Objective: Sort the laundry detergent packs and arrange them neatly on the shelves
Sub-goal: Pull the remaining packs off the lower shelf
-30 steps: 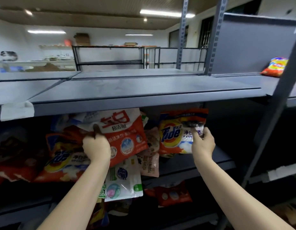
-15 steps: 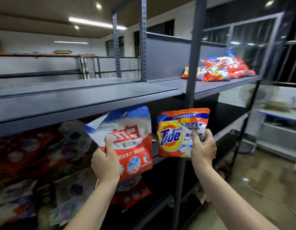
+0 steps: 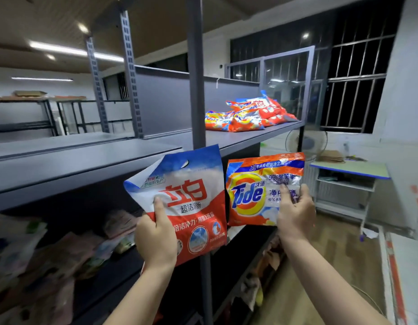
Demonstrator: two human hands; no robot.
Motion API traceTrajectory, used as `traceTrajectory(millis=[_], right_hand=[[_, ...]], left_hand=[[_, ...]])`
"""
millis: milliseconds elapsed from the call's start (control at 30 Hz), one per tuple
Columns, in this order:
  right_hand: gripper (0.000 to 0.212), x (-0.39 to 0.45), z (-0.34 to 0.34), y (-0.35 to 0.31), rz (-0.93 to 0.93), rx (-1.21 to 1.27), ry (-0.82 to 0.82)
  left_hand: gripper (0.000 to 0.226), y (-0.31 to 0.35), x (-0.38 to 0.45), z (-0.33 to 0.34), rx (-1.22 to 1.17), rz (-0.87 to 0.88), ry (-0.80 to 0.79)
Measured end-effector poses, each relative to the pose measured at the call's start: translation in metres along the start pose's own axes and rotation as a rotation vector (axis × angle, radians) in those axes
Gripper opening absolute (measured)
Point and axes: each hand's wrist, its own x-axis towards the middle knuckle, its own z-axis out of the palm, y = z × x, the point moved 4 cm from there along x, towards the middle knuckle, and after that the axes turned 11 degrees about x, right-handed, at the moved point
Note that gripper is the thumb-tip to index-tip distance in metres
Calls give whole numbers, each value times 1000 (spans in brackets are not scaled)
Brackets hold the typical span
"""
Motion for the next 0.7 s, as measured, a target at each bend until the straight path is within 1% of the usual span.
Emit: traceTrajectory(millis=[167, 300, 433, 700], right_hand=[[17, 88, -14, 36, 2, 7, 20], [16, 163, -20, 61, -44, 1, 57], [15, 229, -21, 80, -49, 18, 52], [17, 318, -14, 109, -75, 61, 54]], left_hand=[[48, 27, 2, 90, -47, -10, 66], [47, 58, 7, 153, -49, 32, 154], [44, 91, 16, 202, -73, 53, 256], [50, 157, 60, 282, 0, 149, 427]])
